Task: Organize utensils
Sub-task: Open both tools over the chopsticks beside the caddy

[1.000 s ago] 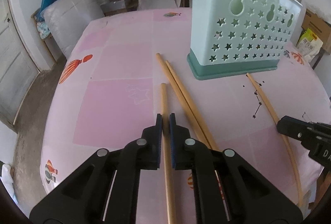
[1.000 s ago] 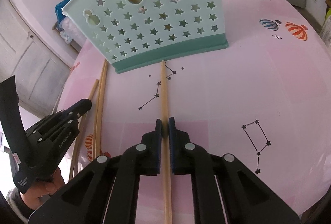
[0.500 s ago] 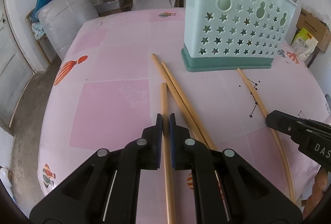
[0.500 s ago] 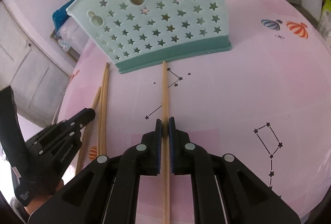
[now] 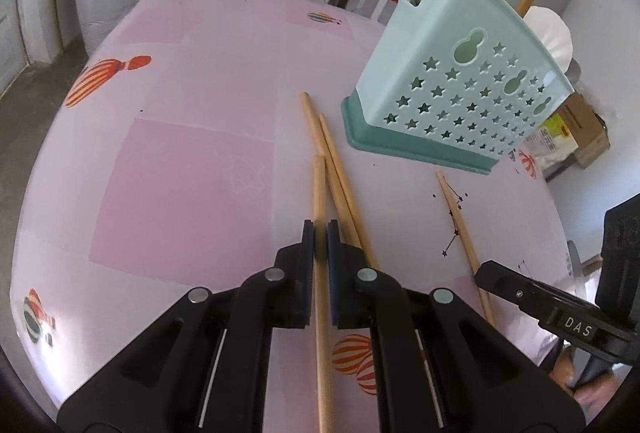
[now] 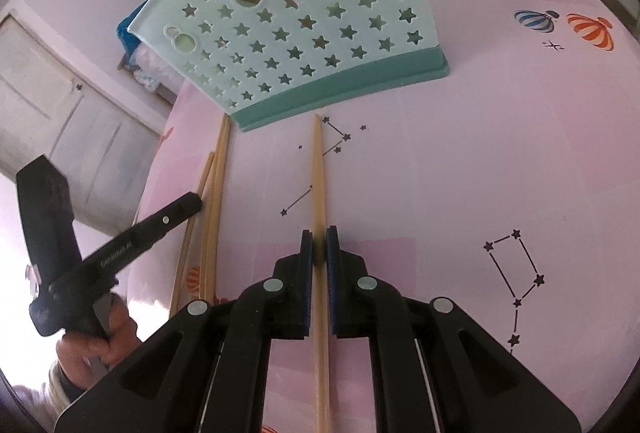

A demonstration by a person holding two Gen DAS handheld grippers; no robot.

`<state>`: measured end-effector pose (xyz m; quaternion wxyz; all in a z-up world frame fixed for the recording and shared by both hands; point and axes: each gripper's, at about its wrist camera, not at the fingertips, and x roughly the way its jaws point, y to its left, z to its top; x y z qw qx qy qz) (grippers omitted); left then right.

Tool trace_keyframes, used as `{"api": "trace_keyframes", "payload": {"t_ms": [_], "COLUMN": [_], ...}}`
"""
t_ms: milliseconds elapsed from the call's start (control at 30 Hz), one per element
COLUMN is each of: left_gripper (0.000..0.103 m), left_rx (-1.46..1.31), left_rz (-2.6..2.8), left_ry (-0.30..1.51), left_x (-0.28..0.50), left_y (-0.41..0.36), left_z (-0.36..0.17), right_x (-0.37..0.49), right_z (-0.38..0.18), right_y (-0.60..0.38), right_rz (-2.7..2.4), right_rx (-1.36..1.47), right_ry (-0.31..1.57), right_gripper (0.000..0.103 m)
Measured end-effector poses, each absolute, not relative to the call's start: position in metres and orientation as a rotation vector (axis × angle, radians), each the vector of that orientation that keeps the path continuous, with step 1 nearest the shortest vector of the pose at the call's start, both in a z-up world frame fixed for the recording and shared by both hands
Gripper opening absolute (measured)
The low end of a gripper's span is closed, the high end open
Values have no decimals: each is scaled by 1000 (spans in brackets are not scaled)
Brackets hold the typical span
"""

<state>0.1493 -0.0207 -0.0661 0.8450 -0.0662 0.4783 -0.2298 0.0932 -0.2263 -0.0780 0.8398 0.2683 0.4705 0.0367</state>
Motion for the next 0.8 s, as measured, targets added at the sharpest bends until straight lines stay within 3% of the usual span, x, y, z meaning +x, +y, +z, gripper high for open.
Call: {"api": "trace_keyframes", "payload": {"t_ms": [67,200,300,433,633,800], "left_gripper": [8,26,32,32,28,28], "left_rx": [-96,51,137,174,177,4], "left_rz": [-517,-556,-558,-527,-532,-586], "left_ry": [1021,1013,995,1005,1018,1090], "left_x": [153,154,157,164,169,178], "left_y": [-24,-40,-48,-48,-42,-23], "left_z": [-65,-61,-60,-58,-57,-54], "right_x": [92,94,102,116,132,136], "right_z": [-80,-80,-75,-67,-64,-64], "right_y": [-231,-232,-228,-215,-198,-195], "right_rz": [98,119,125,103,71,63], "right_rx": [587,571,515,401,292,293], "right_ry": [998,1018,1047,1050,1049,1054], "right_gripper": [7,8,10,23,23,23]}}
